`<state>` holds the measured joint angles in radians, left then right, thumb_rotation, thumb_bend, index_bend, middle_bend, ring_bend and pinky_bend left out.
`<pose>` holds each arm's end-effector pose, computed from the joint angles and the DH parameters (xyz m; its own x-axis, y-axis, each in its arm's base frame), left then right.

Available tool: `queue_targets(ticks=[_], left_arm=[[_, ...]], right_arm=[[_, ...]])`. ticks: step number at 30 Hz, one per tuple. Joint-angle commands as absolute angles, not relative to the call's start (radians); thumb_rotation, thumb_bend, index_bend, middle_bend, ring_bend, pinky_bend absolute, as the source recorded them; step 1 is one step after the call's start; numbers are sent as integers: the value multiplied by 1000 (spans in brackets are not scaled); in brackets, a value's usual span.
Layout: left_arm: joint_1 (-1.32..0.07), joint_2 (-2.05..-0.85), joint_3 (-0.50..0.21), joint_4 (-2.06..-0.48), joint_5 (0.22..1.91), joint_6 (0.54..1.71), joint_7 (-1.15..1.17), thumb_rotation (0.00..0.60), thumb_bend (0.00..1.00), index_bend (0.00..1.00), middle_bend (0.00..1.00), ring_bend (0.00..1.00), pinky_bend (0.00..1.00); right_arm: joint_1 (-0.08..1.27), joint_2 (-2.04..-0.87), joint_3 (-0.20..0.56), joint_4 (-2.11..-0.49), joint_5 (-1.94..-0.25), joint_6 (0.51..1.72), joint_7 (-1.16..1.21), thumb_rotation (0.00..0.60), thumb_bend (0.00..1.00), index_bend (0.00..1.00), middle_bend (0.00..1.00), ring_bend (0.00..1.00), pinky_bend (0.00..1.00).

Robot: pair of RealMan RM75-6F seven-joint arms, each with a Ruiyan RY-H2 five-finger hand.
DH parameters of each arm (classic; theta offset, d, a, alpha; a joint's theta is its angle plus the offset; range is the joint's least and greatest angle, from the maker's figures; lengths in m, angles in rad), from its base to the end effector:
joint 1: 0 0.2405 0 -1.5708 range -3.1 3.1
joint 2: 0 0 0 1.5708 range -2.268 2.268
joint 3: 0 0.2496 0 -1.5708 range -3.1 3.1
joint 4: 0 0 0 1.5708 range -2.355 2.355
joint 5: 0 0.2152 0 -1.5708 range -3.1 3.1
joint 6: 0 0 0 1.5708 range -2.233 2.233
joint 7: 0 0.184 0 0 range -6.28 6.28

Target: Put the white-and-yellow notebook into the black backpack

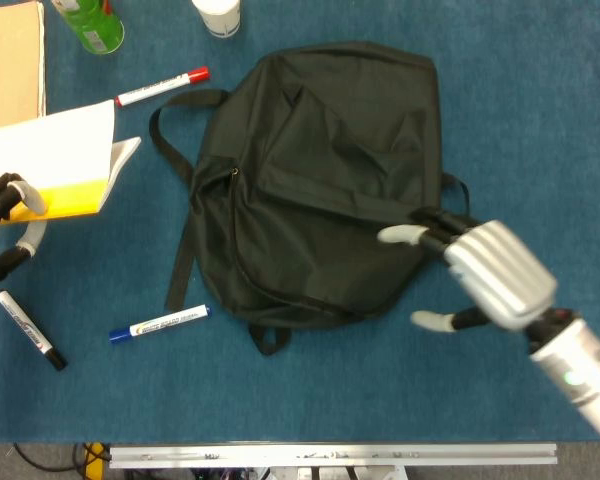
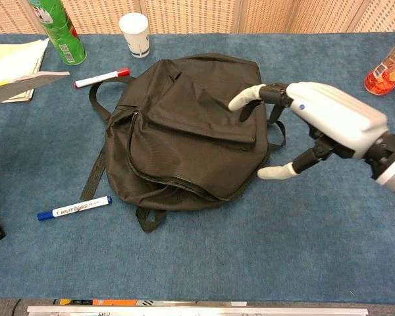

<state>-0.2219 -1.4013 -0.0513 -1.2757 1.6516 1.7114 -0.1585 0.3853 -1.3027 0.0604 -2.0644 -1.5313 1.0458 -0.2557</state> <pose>-0.2664 0.2558 0.1161 0.2405 -0.2342 0.9420 0.9034 -0.3008 -0.3054 -0.0966 -0.2284 0.0153 0.2107 -0.3920 0.8955 -0.8824 -0.4706 0.0017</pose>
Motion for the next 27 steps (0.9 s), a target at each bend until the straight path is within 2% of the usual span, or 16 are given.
queue_targets(ticks=[1, 12, 18, 24, 26, 27], left_arm=[[-216, -1396, -47, -1283, 1661, 1719, -155, 600, 331, 735, 721, 653, 681], [-198, -1396, -33, -1286, 1695, 1741, -151, 600, 330, 736, 722, 653, 681], [-191, -1394, -32, -1283, 1700, 1747, -159, 600, 331, 736, 722, 653, 681], [-184, -1391, -32, -1282, 1703, 1751, -168, 600, 331, 736, 722, 653, 681], [-182, -1390, -33, -1280, 1702, 1751, -171, 600, 331, 736, 722, 653, 681], [-181, -1390, -34, -1278, 1700, 1750, -173, 600, 331, 736, 722, 653, 681]], right_arm=[[432, -1417, 74, -2050, -1439, 1003, -377, 600, 0, 214, 311, 157, 312], [501, -1722, 85, -1893, -1287, 1044, -681, 600, 0, 190, 297, 143, 298], [520, -1822, 86, -1797, -1253, 1070, -742, 600, 0, 190, 297, 142, 298], [540, -1866, 98, -1724, -1217, 1082, -786, 600, 2, 190, 298, 142, 298], [544, -1871, 106, -1706, -1209, 1091, -796, 600, 76, 190, 309, 142, 297], [547, -1874, 112, -1698, -1198, 1093, -799, 600, 148, 194, 318, 142, 297]])
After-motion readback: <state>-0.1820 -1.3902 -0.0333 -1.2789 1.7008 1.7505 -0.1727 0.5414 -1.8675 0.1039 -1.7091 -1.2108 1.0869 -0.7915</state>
